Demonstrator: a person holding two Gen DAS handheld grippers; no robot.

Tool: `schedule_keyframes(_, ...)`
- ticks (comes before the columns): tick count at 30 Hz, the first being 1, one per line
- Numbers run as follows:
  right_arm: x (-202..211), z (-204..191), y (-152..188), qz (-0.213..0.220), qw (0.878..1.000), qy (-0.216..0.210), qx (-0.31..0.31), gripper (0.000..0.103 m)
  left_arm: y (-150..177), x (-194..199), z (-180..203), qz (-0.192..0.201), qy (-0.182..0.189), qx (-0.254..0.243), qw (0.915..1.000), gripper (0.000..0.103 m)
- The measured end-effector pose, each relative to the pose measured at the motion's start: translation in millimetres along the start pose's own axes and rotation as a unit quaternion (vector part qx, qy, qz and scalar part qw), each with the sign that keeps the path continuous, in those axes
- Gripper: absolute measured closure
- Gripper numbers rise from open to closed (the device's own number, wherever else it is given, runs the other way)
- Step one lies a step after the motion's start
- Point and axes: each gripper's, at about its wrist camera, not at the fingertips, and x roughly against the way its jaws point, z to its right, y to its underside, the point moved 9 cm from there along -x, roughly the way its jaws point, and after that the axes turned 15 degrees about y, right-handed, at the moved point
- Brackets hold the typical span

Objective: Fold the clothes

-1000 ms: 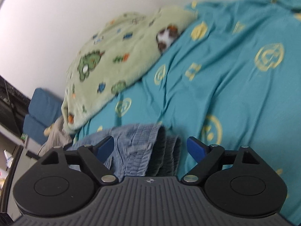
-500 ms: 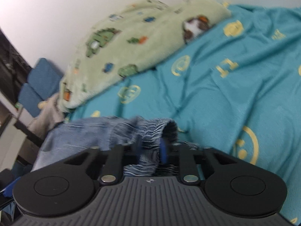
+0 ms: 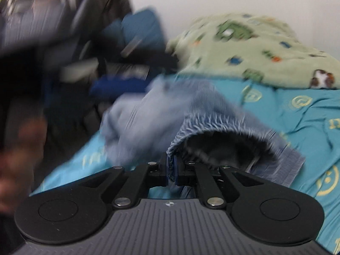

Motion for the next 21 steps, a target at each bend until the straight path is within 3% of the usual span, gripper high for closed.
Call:
schedule_keyframes(3, -8, -13, 18, -0.024, 0.999, 0.004, 0.048, 0.097, 19, -13, -4, -0.041, -0.016, -0.013, 0.9989, 0.038)
schedule_keyframes(9, -4, 1, 27, -0.061, 0.998, 0.007, 0.027, 0.094, 44, -29, -41, -0.09, -0.091, -0.007, 0.9917, 0.039)
schedule_keyframes(11, 8, 6, 39, -0.099, 0.995, 0.012, 0.008, 0.082, 50, -30, -50, -0.1, -0.103, 0.006, 0.9896, 0.039)
schedule_keyframes(13, 22, 10, 47, -0.122, 0.992, 0.015, 0.002, 0.077, 53, -33, -50, -0.106, -0.105, 0.006, 0.9888, 0.039)
schedule_keyframes(17, 53, 44, 22, -0.091, 0.994, 0.024, -0.054, 0.074, 54, -33, -47, -0.106, -0.116, -0.002, 0.9875, 0.039)
schedule_keyframes(21, 46, 110, -3, -0.066, 0.982, 0.075, -0.16, 0.073, 52, -33, -42, -0.101, -0.116, -0.013, 0.988, 0.039)
